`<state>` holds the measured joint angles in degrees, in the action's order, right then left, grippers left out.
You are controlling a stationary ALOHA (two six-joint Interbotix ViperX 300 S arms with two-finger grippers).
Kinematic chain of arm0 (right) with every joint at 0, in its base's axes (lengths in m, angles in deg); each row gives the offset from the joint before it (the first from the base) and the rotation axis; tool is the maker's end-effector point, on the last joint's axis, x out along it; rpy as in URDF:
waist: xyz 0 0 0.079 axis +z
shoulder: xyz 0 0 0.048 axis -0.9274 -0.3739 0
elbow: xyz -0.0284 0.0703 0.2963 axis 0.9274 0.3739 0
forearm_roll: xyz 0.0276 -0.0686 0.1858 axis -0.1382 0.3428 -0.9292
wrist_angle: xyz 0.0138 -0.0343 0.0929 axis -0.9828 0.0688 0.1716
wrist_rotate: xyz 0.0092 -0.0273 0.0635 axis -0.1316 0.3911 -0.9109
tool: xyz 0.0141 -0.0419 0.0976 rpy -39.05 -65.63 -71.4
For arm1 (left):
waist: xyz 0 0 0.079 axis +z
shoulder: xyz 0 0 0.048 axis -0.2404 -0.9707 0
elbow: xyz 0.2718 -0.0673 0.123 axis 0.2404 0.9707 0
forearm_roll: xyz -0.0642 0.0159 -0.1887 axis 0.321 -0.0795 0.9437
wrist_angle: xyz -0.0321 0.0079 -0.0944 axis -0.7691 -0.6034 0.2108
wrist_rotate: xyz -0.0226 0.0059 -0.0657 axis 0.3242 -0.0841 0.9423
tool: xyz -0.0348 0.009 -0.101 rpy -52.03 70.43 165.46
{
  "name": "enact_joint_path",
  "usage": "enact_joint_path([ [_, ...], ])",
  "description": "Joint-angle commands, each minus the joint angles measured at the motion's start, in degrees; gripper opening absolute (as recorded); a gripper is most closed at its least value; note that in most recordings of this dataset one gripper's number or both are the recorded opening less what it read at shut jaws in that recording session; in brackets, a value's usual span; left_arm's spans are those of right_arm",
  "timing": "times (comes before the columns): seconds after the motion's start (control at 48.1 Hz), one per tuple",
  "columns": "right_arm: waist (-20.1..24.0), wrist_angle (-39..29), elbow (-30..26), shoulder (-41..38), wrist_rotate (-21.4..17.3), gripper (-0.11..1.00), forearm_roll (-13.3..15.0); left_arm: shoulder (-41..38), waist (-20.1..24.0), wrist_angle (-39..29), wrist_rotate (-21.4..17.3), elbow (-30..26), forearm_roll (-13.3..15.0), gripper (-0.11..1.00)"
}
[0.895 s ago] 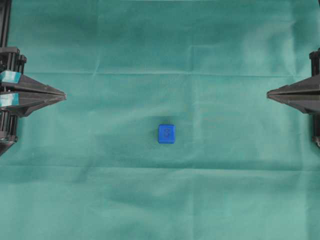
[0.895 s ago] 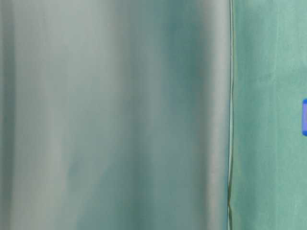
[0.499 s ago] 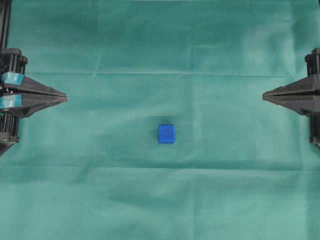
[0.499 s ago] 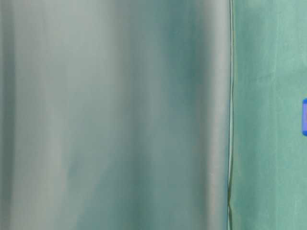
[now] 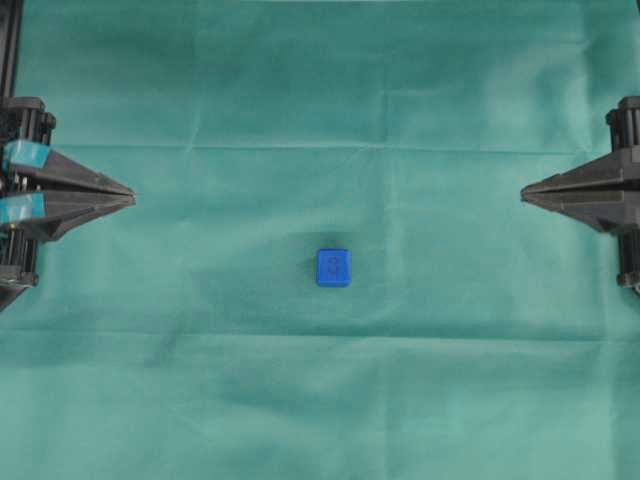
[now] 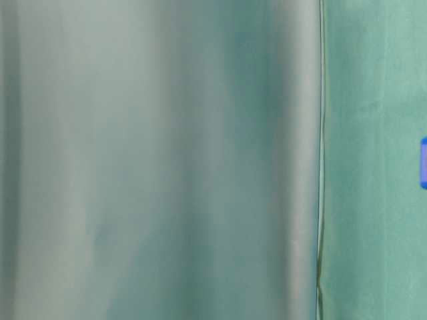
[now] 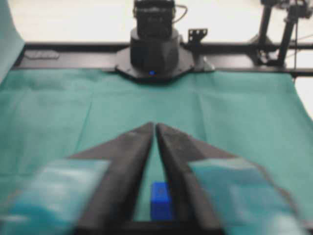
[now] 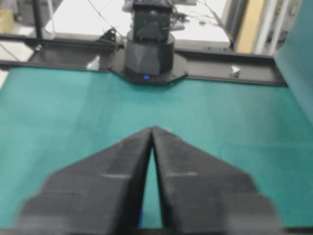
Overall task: Handover the blue block to the right arm after grasping it with the left arm, then place it in the designated position.
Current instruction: 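Open the left gripper and move it toward the blue cube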
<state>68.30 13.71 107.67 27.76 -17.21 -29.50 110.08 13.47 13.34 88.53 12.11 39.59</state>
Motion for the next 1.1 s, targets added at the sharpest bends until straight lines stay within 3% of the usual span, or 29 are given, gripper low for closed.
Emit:
enact_joint_path([
  [0.0,0.1,0.2,-1.7,-0.4,-0.4,0.27,-0.5,-0.5,-0.3,0.3,-0.1,-1.5,-0.2,0.35],
  [0.187,0.2,0.1,-1.8,-0.9,-0.7,0.82,-0.4,-0.5,-1.1,-0.5,-0.1,-1.5,-0.3,0.88],
  [0.27,0.2,0.0,-1.8,-1.1,-0.7,0.93,-0.4,-0.5,-1.1,-1.0,0.0,-1.5,-0.3,0.99],
  [0.749,-0.4,-0.5,-1.8,-1.4,-0.6,0.94,-0.4,-1.3,-1.1,-1.0,0.1,-2.2,-0.2,1.0],
  [1.082,-0.4,-0.3,-1.8,-1.4,-0.5,0.94,-0.3,-12.0,-1.0,0.2,-0.1,-9.7,-0.2,1.0],
])
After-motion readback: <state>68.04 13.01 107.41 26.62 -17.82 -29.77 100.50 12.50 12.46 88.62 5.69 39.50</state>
